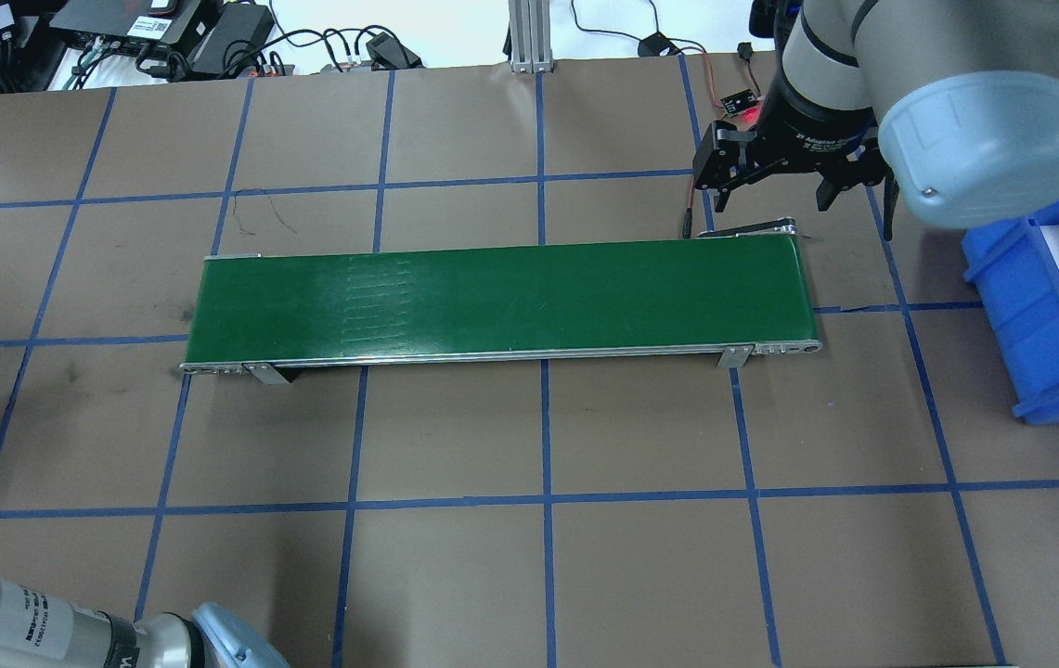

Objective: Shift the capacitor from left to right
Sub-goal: 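Lift the capacitor with the left gripper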

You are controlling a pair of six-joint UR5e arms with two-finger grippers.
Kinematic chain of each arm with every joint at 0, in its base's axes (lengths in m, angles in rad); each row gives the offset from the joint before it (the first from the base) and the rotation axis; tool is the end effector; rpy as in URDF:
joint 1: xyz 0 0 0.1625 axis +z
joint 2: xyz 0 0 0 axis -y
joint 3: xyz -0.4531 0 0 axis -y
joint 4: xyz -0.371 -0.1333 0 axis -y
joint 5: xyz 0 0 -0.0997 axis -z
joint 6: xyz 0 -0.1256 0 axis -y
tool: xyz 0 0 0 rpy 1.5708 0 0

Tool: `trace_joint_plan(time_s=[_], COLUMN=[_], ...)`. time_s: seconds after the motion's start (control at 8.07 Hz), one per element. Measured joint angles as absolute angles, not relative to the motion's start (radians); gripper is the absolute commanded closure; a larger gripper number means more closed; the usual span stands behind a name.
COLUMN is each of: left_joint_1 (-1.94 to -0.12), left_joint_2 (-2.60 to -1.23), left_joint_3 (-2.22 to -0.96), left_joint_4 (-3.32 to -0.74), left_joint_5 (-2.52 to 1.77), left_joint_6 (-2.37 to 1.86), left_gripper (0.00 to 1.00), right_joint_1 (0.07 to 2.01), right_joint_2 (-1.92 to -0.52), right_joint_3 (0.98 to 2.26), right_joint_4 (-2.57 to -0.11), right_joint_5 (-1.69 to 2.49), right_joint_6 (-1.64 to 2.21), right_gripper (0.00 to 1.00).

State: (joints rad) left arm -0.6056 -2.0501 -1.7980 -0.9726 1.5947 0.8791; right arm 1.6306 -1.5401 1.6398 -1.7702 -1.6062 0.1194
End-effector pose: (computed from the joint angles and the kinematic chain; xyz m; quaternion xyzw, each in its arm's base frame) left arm 0.4000 -0.4354 0.1881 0.0423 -0.9976 -0.0422 0.0359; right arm 0.1582 -0.4862 0.4635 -0.0306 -0.9981 0.0512 0.0131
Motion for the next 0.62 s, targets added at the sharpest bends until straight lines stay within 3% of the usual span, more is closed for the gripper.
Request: trace_joint_plan(time_s=[0.12, 0.5, 0.62], left_joint_1=[-0.605, -0.604, -0.604], left_joint_2=[-2.050, -2.051, -2.051], left_joint_3=[-1.798, -1.798, -1.798], left_joint_4=[-0.972, -0.969, -0.966], left_joint_5=[1.594, 1.591, 1.589], left_joint_6=[0.882, 0.883, 0.882], left_gripper=[0.08, 0.12, 0.18], right_joint_1=[1.631, 1.631, 1.631], right_joint_2=[-1.540, -1.540, -1.540], right_joint_3=[1.640, 1.640, 1.640], right_joint_4=[-1.770, -1.769, -1.769], right_joint_5=[-1.606, -1.606, -1.605], right_joint_6=[0.119, 0.119, 0.119], right_gripper=[0.00, 0.00, 0.00])
